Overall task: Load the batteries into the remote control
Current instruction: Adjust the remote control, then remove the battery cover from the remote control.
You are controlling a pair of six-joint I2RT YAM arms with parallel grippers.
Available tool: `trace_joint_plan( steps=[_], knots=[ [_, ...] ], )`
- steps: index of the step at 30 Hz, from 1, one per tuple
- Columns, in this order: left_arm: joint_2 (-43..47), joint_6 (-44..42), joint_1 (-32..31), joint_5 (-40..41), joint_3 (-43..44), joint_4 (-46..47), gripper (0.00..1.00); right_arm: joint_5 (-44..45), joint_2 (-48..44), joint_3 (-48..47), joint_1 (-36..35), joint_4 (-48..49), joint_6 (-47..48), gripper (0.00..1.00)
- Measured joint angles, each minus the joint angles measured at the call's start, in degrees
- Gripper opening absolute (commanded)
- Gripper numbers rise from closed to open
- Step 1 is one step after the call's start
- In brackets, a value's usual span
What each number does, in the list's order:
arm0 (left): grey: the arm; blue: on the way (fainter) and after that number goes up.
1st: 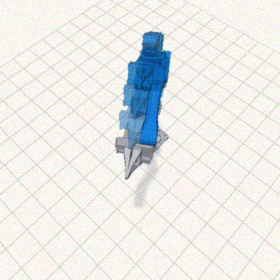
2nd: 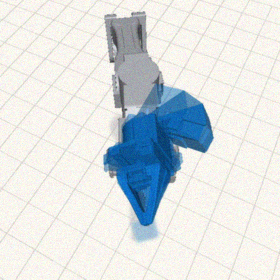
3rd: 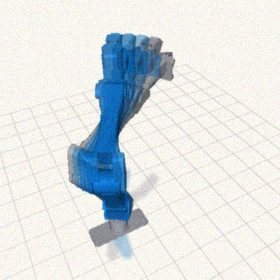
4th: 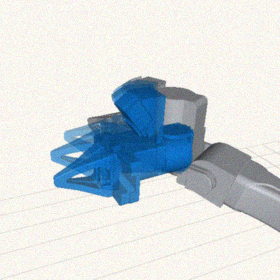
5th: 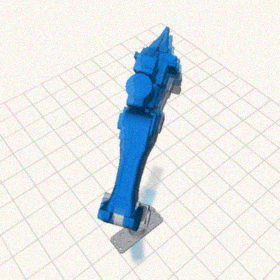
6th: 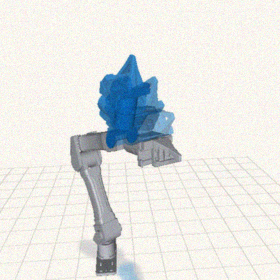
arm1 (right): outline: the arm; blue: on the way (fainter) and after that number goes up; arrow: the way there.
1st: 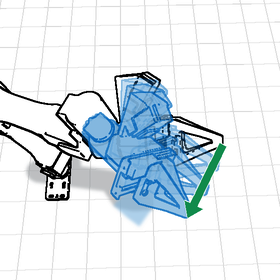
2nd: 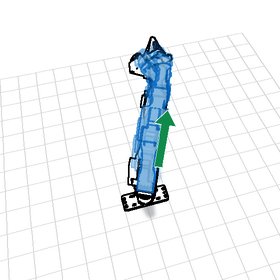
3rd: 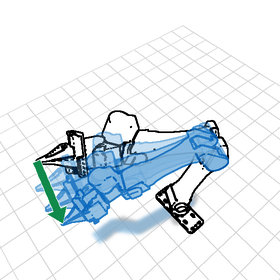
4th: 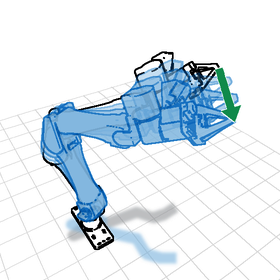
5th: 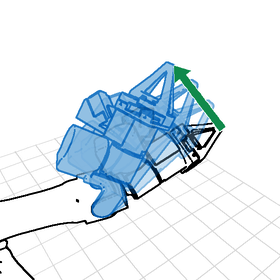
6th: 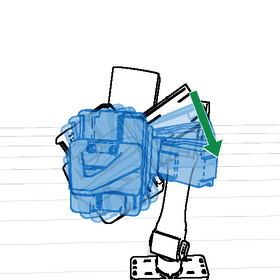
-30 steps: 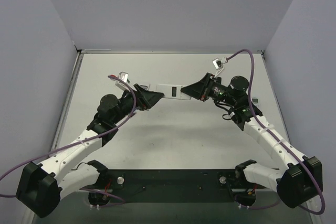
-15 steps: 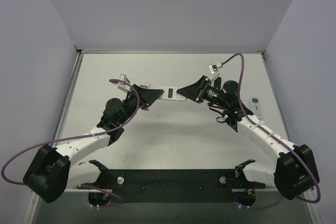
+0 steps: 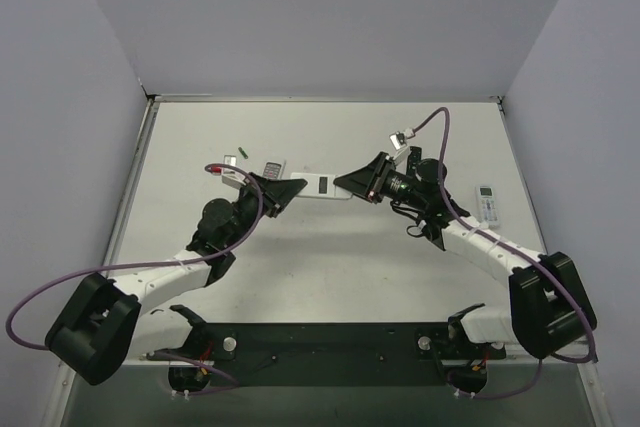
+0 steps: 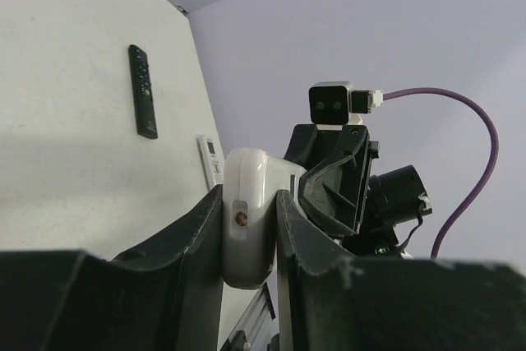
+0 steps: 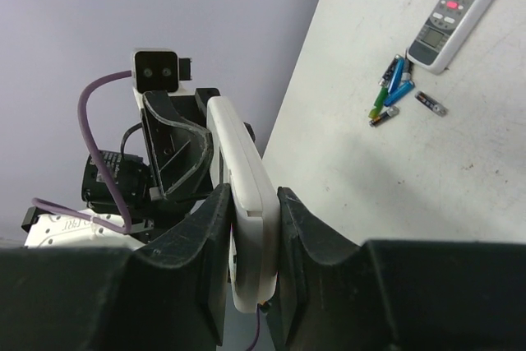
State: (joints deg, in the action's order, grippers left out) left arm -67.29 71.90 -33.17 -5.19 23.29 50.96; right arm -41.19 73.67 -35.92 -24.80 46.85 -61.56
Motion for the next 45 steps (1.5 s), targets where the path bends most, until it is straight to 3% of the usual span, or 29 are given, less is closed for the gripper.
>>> trace_joint_plan(
  steps=[7, 11, 15, 23, 32, 40, 45],
  knots=[
    [-4.94, -0.44, 0.0, 3.06, -2.12, -0.13, 0.0, -2.38, 10.75, 2.34, 1.4, 8.24, -0.74, 0.29],
    [-11.63, -0.46, 0.02, 3.96, -3.89, 3.63, 0.0, -3.28, 18.75, 3.74, 2.01, 12.0, -1.11, 0.37],
    [-17.7, -0.63, 0.74, 5.64, -4.94, 8.15, 0.0, -3.78, 24.76, 4.74, 2.67, 14.21, -1.14, 0.39],
    [-22.84, -2.4, 1.95, 7.76, -4.98, 12.24, 0.0, -5.07, 28.87, 4.87, 4.26, 16.44, 0.35, 0.38],
    [-26.8, -2.67, 2.05, 6.19, -4.79, 14.47, 0.0, -5.68, 32.57, 4.72, 4.5, 16.52, 1.64, 0.55],
    [-27.36, -2.95, 2.03, 4.26, -3.08, 15.8, 0.0, -5.79, 33.07, 2.1, 3.96, 16.55, 1.62, 0.53],
    [-27.36, -3.06, 1.99, 3.61, -2.86, 16.26, 0.0, -5.79, 33.44, 1.84, 3.41, 16.33, 1.73, 0.33]
  ],
)
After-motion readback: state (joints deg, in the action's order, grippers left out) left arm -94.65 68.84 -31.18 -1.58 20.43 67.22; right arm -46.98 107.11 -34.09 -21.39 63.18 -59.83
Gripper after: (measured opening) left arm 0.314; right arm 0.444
